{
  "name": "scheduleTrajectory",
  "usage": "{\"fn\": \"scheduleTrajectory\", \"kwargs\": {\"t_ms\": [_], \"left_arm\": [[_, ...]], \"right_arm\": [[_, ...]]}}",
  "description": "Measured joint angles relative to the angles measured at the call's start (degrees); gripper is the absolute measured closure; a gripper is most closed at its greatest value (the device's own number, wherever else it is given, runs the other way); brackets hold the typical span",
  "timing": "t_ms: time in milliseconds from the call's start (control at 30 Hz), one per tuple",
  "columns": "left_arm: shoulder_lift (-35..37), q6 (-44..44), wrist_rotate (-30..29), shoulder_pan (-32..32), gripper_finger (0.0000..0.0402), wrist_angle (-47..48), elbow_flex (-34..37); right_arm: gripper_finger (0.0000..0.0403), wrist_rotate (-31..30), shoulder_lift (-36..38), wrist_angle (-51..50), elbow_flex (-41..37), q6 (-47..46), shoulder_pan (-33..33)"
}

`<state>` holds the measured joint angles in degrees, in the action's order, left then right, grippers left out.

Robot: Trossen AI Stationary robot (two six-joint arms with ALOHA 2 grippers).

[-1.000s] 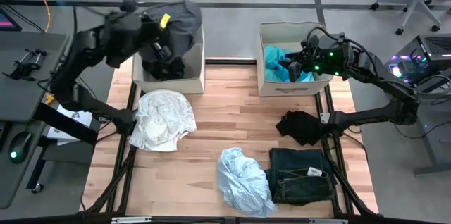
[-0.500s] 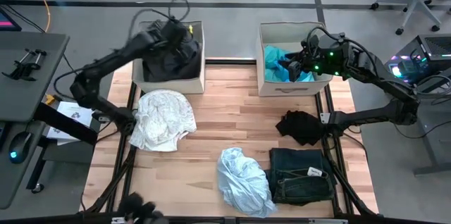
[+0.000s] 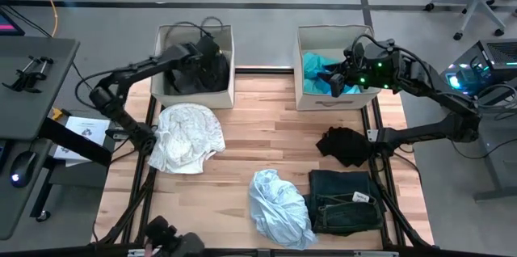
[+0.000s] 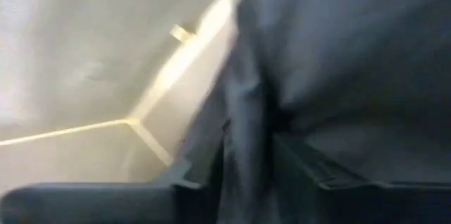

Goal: Sort clothes
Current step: Put the gray pants into the left laundry organizer

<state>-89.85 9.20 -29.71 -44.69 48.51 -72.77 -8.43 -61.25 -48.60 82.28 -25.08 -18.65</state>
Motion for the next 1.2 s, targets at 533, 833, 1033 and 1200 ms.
{"fn": "scheduleTrajectory", "kwargs": {"t_ms": [533, 833, 1033, 1200], "left_arm": [[17.9, -12.1, 39.0, -1.1, 0.0251, -0.2, -7.6], [10.1, -25.5, 33.2, -5.3, 0.0322, -15.8, 13.4], [1.5, -29.6, 27.3, -11.1, 0.0351, -17.7, 19.3], [0.0, -25.3, 30.3, -12.3, 0.0367, -15.6, 17.2]], "right_arm": [[0.0193, -3.4, 0.0, 0.0, 0.0, -0.4, 0.0], [0.0193, -3.2, 0.0, 0.0, 0.0, -2.0, 0.0], [0.0193, -1.9, 0.0, 0.0, 0.0, -3.9, 0.1], [0.0193, -1.8, 0.0, 0.0, 0.0, -4.7, 1.2]]}}
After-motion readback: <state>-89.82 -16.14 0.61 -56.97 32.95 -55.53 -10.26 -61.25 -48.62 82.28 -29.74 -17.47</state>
